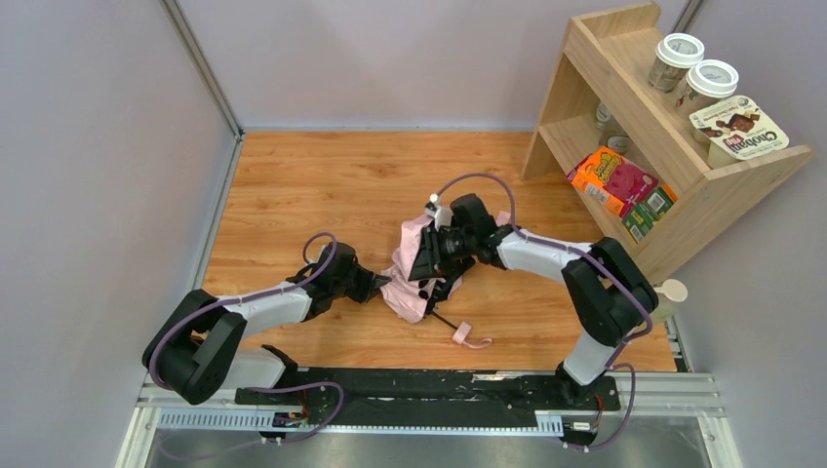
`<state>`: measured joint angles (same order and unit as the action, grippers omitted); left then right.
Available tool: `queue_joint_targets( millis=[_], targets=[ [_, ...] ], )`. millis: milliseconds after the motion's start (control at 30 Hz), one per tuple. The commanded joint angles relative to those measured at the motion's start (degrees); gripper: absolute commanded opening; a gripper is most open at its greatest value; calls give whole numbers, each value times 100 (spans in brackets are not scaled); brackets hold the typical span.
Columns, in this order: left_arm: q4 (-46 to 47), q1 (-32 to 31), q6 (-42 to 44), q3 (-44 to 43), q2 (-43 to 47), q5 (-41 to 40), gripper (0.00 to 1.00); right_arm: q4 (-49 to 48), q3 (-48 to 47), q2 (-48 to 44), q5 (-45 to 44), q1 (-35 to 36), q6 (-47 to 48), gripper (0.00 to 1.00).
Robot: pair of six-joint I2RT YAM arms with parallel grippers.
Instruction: Put away the umbrella
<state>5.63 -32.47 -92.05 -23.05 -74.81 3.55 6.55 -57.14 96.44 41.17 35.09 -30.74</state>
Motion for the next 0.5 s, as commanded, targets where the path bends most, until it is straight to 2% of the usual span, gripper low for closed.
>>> queue_joint_targets(
  millis=[0, 100, 167, 233, 367, 467],
  targets=[
    [-633, -14, 311, 90, -87, -21, 0, -1635, 764, 322, 93, 165, -1441, 30],
    [-659, -14, 302, 116, -43, -30, 0, -2551, 1126, 568, 234, 173, -2153, 31],
    [-651, -14, 293, 116, -43, -39, 0, -2388, 1101, 560, 138, 139, -2033, 33],
    [-677, -14, 302, 99, -34, -65, 0, -1443, 794, 376, -107, 95, -1464, 40],
    [-686, -14, 293, 143, -43, -56, 0, 1010, -155, -440, -1091, 42, -136, 69],
    [-616, -14, 275, 160, -69, -39, 0, 1936, -411, -986, -1348, -256, 243, 79]
  ],
)
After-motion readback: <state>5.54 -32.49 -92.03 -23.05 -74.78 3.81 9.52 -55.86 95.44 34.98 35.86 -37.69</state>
